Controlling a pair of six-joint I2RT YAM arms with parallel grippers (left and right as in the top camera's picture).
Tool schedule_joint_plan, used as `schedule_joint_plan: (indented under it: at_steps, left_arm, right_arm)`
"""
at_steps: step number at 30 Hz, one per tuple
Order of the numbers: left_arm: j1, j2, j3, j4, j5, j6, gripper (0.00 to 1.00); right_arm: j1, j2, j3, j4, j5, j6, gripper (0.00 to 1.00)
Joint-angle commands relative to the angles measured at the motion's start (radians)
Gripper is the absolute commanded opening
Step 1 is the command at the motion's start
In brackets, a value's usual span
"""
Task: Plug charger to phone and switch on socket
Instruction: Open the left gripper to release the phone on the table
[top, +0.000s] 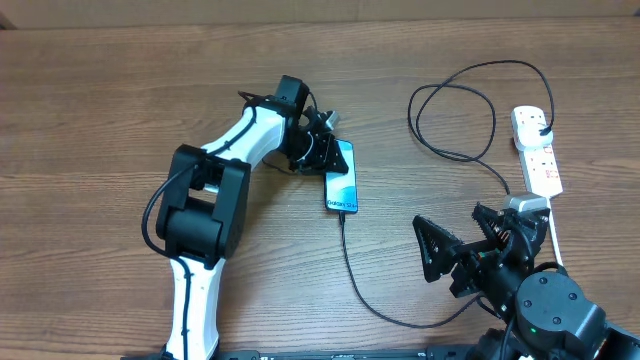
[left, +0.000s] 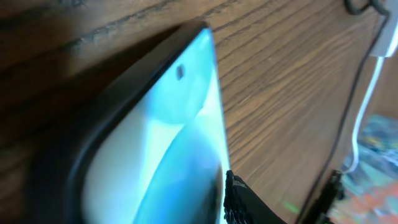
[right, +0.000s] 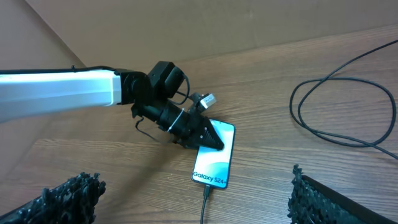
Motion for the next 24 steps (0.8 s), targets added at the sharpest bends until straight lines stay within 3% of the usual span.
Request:
schedule_joint_plan:
  at_steps: [1, 13, 24]
  left_arm:
    - [-0.002, 0.048, -0.030, -0.013, -0.254, -0.051, 0.34]
    - [-0.002, 0.048, -0.030, -0.013, -0.258, -0.066, 0.41]
    - [-0.002, 0.048, -0.030, -0.026, -0.261, -0.066, 0.41]
  right_arm:
    - [-0.002, 0.001, -0.005, 0.005, 0.017, 0.004, 1.00]
    - [-0.002, 0.004, -0.006, -0.001, 0.017, 0.004, 1.00]
    - [-0.002, 0.020, -0.006, -0.006, 0.017, 0.004, 1.00]
